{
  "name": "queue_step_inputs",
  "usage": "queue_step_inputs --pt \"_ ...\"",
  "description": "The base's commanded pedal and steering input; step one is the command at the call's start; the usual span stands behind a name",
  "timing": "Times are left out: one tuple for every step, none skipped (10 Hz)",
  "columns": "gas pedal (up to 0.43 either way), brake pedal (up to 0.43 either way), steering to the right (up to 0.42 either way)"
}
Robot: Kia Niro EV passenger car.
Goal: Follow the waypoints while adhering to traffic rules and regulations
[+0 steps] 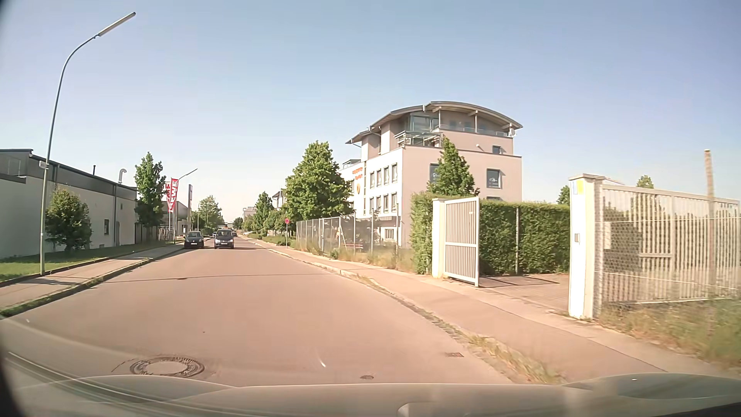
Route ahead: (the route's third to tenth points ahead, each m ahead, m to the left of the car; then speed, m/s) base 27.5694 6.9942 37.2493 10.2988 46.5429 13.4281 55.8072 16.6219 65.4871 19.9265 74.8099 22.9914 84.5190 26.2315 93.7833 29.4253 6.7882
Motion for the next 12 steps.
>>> queue_step_inputs --pt "0.0 0.0 -0.128" --pt "0.0 0.0 -0.129" --pt "0.0 0.0 -0.128" --pt "0.0 0.0 -0.126" --pt "0.0 0.0 -0.123" --pt "0.0 0.0 -0.119" --pt "0.0 0.0 -0.114" --pt "0.0 0.0 -0.11" --pt "0.0 0.0 -0.104" --pt "0.0 0.0 -0.098" --pt "0.0 0.0 -0.094" --pt "0.0 0.0 -0.089"
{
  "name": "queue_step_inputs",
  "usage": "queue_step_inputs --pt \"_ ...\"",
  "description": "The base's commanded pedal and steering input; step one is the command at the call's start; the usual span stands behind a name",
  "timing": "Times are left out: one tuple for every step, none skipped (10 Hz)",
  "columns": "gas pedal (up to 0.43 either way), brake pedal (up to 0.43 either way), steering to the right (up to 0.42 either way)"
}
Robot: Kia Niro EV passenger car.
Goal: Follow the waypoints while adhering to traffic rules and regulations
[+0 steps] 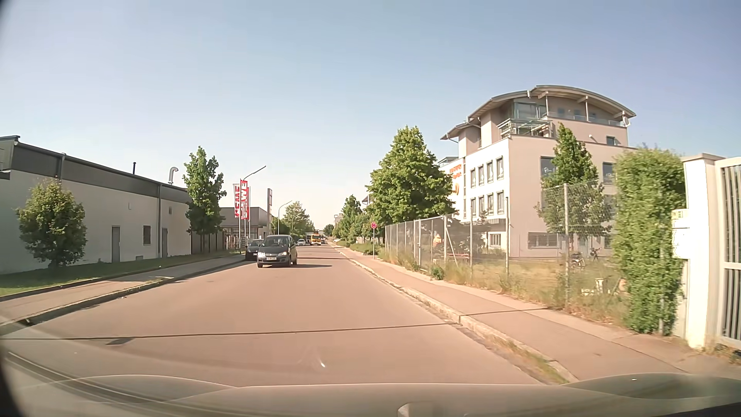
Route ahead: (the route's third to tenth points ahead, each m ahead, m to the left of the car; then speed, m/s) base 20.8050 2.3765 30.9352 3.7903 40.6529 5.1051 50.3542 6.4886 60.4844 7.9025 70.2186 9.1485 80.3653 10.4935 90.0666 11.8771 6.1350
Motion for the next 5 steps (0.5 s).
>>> queue_step_inputs --pt "0.0 0.0 -0.082" --pt "0.0 0.0 -0.075" --pt "0.0 0.0 -0.069" --pt "0.0 0.0 -0.064" --pt "0.0 0.0 -0.055"
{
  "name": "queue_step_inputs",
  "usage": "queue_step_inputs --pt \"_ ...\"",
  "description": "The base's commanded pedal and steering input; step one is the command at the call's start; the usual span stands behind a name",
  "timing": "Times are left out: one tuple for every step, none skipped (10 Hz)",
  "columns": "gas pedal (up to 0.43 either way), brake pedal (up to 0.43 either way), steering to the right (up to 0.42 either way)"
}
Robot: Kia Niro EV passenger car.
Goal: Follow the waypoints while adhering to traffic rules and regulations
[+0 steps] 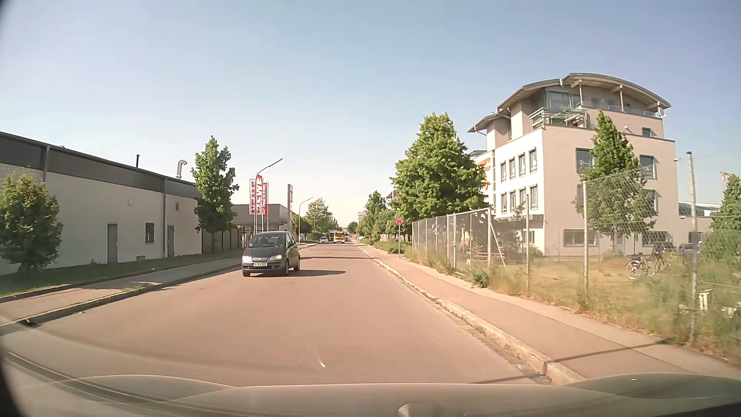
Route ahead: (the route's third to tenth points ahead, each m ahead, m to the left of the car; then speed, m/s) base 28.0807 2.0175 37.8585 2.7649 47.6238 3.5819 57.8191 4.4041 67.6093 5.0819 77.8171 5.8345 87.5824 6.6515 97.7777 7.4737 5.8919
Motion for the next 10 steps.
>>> queue_step_inputs --pt "0.0 0.0 -0.041" --pt "0.0 0.0 -0.034" --pt "0.0 0.0 -0.033" --pt "0.0 0.0 -0.027" --pt "0.0 0.0 -0.024" --pt "0.0 0.0 -0.024" --pt "0.0 0.0 -0.022" --pt "0.0 0.0 -0.022" --pt "0.0 0.0 -0.022" --pt "0.0 0.0 -0.023"
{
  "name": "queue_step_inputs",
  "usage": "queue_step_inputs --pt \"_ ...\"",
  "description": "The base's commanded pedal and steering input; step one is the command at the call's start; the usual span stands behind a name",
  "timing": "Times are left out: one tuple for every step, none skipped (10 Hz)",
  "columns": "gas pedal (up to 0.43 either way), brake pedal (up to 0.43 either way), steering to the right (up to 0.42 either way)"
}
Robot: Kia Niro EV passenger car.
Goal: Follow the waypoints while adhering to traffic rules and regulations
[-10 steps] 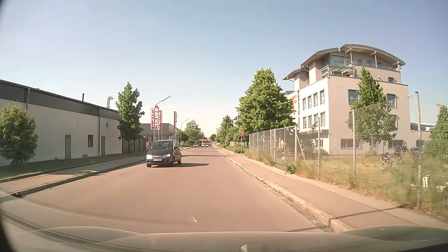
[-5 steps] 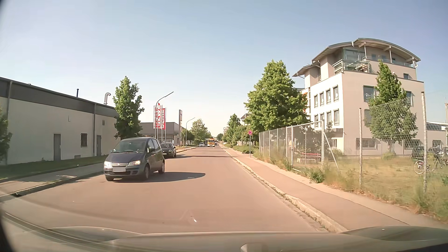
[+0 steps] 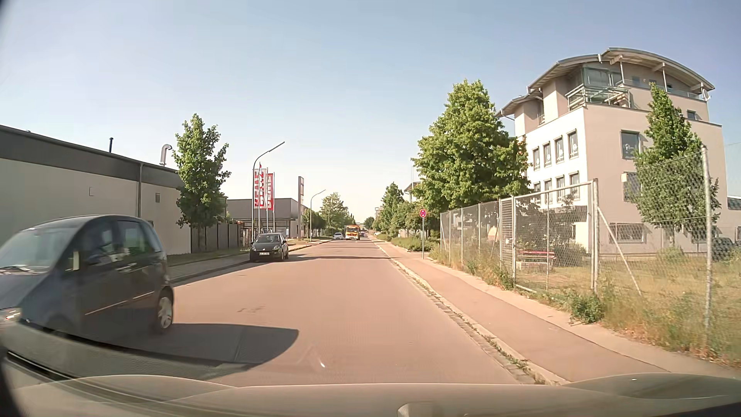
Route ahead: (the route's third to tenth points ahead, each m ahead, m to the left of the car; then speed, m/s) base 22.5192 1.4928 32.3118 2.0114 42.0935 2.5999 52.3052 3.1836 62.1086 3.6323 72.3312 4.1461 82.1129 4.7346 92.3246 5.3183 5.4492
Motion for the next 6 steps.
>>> queue_step_inputs --pt "0.0 0.0 -0.024" --pt "0.0 0.0 -0.024" --pt "0.0 0.0 -0.024" --pt "0.0 0.0 -0.024" --pt "0.0 0.0 -0.022" --pt "0.0 0.0 -0.02"
